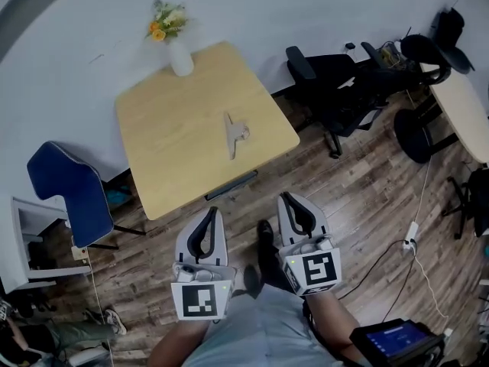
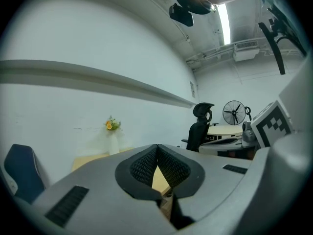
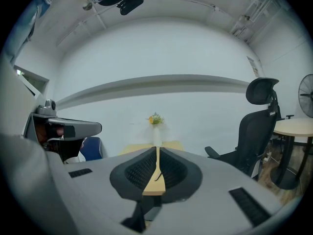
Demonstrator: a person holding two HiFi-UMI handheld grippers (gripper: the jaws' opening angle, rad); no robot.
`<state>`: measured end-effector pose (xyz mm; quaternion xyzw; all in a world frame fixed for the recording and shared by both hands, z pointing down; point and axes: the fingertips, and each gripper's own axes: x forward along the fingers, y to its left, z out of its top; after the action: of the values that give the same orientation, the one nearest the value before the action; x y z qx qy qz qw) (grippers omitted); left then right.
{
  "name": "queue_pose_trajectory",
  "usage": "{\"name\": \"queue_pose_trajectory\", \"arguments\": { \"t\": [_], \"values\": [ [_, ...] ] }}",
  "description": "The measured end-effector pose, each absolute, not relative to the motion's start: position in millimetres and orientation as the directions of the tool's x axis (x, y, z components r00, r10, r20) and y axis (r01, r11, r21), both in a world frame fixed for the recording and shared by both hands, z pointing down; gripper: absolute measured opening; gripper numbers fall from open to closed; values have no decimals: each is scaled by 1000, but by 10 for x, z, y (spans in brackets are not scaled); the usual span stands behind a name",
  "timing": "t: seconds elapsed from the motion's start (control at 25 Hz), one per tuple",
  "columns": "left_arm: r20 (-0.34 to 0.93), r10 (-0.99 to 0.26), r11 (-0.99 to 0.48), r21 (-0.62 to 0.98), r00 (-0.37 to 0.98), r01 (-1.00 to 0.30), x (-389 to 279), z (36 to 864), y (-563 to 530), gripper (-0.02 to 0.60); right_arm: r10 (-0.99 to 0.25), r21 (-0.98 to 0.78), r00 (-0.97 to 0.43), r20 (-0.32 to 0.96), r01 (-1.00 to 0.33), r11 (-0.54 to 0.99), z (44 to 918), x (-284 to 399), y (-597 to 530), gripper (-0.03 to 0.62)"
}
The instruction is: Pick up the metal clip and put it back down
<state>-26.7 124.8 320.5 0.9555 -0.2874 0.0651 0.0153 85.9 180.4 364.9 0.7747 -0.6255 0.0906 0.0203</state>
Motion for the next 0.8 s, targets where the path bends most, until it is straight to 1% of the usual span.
{"name": "queue_pose_trajectory", "arguments": {
  "t": [0.16, 0.28, 0.56, 0.8],
  "values": [
    [158, -558, -827, -26, 815, -562, 141, 3254, 891, 18, -966, -114, 180, 183, -972, -203, 3755, 1282, 1406, 49],
    [160, -581, -811, -37, 798, -584, 393, 3183, 646, 18, -973, -127, 154, 172, -976, -177, 3692, 1557, 1113, 49],
    [110, -640, -768, -94, 760, -633, 831, 2882, 225, 18, -991, -128, 87, 105, -987, -100, 3411, 2041, 538, 49],
    [54, -681, -731, -116, 730, -673, 984, 2674, -40, 18, -997, -109, 58, 57, -992, -64, 3193, 2289, 195, 50]
  ]
}}
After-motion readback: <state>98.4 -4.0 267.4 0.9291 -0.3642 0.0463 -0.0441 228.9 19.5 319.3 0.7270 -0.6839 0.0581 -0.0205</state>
